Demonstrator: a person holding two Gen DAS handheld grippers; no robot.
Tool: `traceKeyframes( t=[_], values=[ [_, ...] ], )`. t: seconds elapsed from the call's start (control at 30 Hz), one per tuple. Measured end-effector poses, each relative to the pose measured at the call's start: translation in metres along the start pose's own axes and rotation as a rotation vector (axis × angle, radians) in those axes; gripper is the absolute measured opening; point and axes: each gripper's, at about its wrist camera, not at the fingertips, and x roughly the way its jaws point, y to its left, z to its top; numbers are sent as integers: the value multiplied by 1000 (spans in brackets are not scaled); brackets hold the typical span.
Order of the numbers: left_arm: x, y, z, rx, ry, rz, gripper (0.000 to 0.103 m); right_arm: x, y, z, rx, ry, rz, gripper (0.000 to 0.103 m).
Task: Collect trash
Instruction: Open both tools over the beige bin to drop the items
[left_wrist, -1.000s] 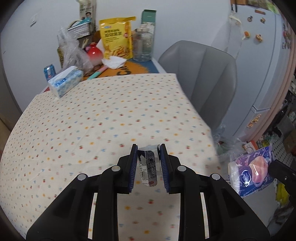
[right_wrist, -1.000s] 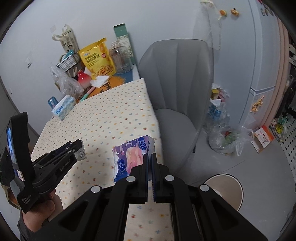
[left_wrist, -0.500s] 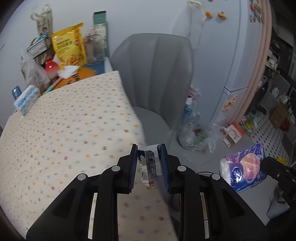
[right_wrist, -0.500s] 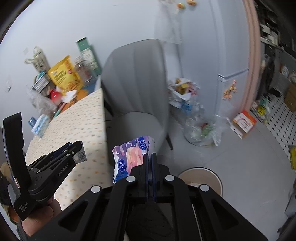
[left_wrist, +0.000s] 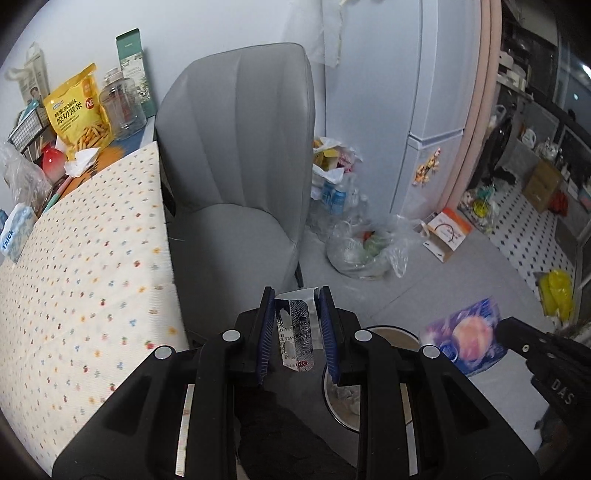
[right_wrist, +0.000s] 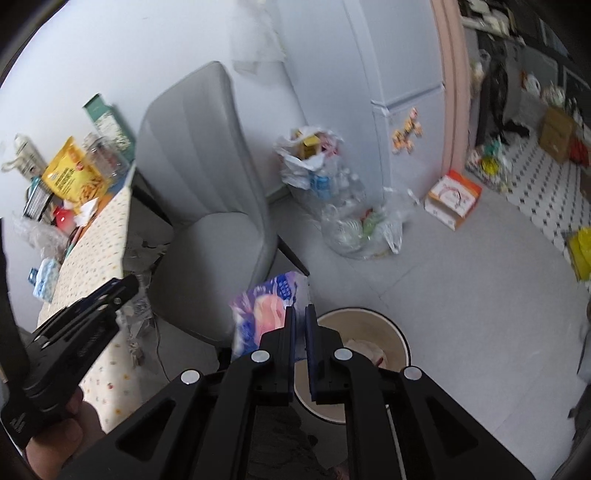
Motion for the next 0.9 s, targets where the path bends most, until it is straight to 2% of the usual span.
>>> traceKeyframes(
  t=[0.07,0.1,0.37,0.63,0.8,0.9],
  values=[
    [4,-6,-1,10,9,4,24,4,-10,0,12,-3,-6,31],
    [6,-9,-1,13,14,4,24,4,-13,1,15,-6,-10,35],
    [17,-45,-7,61,43,-41,24,-9,-53,-2,51,-17,-70,42],
    [21,-93,-20,131,83,-120,25,-41,-82,-7,82,-53,-124,43],
    [21,-116,-29,153,118,-179,34,-58,-92,-9,87,-71,-135,44],
    [19,-119,-30,141,129,-214,54,-65,-96,-11,90,-81,-138,49]
  ],
)
